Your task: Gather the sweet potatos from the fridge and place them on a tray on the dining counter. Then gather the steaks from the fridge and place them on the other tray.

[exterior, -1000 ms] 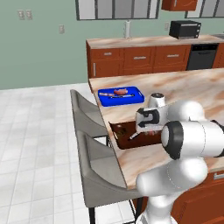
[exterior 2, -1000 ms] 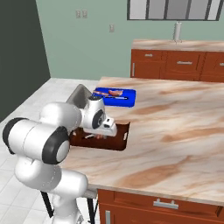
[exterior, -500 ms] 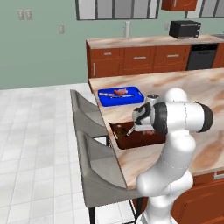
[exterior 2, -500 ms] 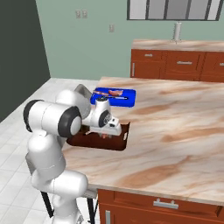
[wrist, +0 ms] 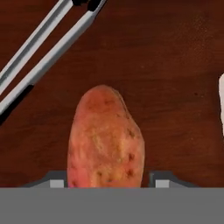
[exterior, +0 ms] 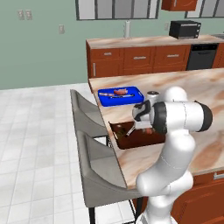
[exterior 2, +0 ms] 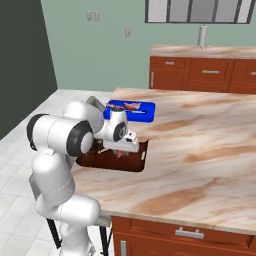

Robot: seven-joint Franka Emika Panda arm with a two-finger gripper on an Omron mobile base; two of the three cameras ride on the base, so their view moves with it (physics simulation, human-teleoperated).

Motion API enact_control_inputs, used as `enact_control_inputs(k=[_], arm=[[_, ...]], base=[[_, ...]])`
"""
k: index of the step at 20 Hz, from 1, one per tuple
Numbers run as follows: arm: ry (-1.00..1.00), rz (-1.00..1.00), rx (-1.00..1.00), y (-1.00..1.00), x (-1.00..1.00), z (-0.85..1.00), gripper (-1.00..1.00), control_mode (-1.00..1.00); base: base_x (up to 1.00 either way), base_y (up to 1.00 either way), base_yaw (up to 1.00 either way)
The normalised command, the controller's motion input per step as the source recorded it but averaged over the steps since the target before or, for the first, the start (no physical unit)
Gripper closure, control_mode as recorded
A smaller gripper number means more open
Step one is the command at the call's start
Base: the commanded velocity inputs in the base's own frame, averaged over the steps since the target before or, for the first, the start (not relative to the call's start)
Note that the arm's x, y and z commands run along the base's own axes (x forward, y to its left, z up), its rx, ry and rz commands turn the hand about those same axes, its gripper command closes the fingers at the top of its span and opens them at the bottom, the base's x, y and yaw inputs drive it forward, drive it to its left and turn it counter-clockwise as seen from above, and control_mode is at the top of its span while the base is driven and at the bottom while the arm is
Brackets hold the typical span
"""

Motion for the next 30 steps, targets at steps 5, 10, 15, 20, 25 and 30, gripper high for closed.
enact_control_inputs(k=[5, 10, 15, 20, 25, 30], arm=[[0.00, 0.00, 0.00, 0.00, -0.34, 0.59, -1.00, -1.00], [-0.08, 0.00, 0.00, 0.09, -0.65, 0.97, -1.00, -1.00], [-0.09, 0.00, 0.00, 0.05, -0.98, 1.00, -1.00, -1.00], [-0.11, 0.00, 0.00, 0.03, -1.00, 1.00, -1.00, -1.00], [-0.01, 0.01, 0.00, 0.01, -1.00, 0.97, -1.00, -1.00], [0.00, 0.14, 0.00, 0.19, -1.00, 0.66, -1.00, -1.00]], base=[[0.00, 0.00, 0.00], [0.00, 0.00, 0.00], [0.00, 0.00, 0.00], [0.00, 0.00, 0.00], [0.00, 0.00, 0.00], [0.00, 0.00, 0.00]])
